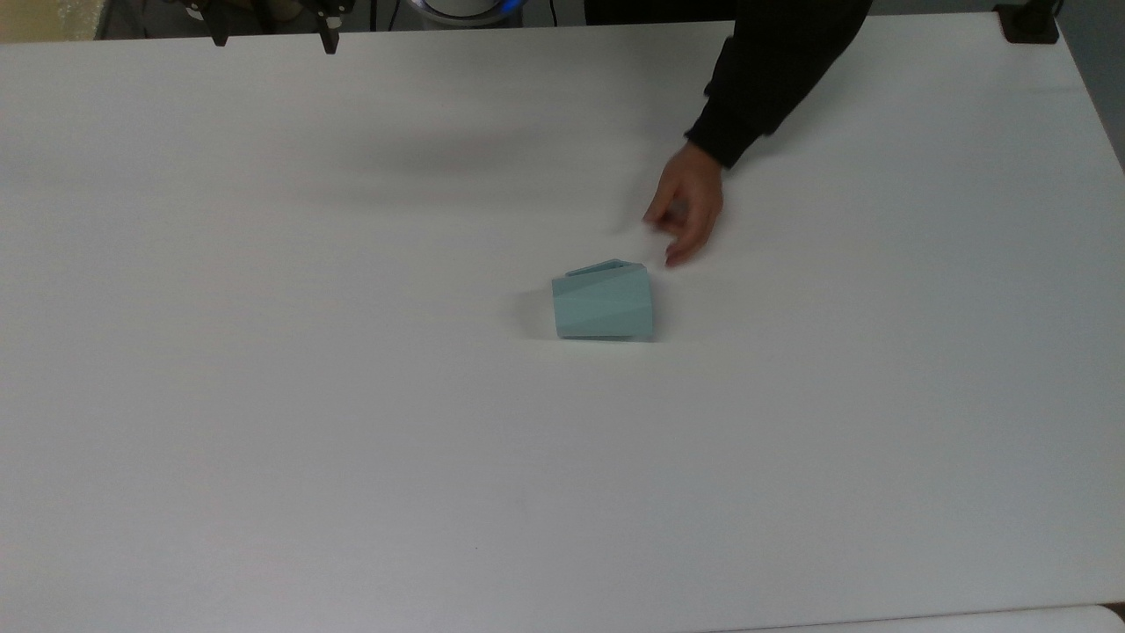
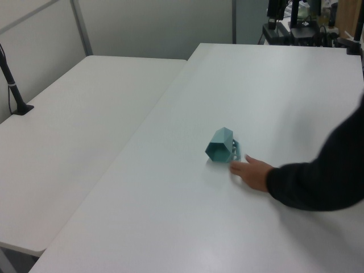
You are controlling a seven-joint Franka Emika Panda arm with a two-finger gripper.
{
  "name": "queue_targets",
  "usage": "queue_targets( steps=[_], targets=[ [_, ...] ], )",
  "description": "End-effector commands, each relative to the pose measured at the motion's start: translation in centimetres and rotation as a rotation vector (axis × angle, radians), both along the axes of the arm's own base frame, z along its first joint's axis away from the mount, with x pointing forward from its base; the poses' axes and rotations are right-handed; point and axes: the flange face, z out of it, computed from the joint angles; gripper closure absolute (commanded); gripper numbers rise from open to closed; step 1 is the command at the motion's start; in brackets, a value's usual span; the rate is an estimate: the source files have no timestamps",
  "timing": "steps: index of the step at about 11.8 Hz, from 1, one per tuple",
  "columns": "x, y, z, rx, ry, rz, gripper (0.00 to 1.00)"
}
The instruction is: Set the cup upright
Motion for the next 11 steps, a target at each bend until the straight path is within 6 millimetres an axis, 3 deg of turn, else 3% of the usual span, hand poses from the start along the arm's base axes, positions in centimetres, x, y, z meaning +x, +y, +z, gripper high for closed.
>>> queue_targets(
  steps=[1, 4, 8, 10, 11],
  targets=[
    [-1.2, 0.0, 0.7, 0.027, 0.053, 0.058, 0.00],
    [-1.3, -2.7, 2.7, 0.054, 0.009, 0.022, 0.00],
    [-2.2, -1.5, 1.8, 0.066, 0.104, 0.133, 0.00],
    [-1.5, 1.4, 2.8, 0.135, 0.081, 0.094, 0.00],
    [-0.5, 4.6, 2.4, 0.105, 0.092, 0.071, 0.00]
  ],
)
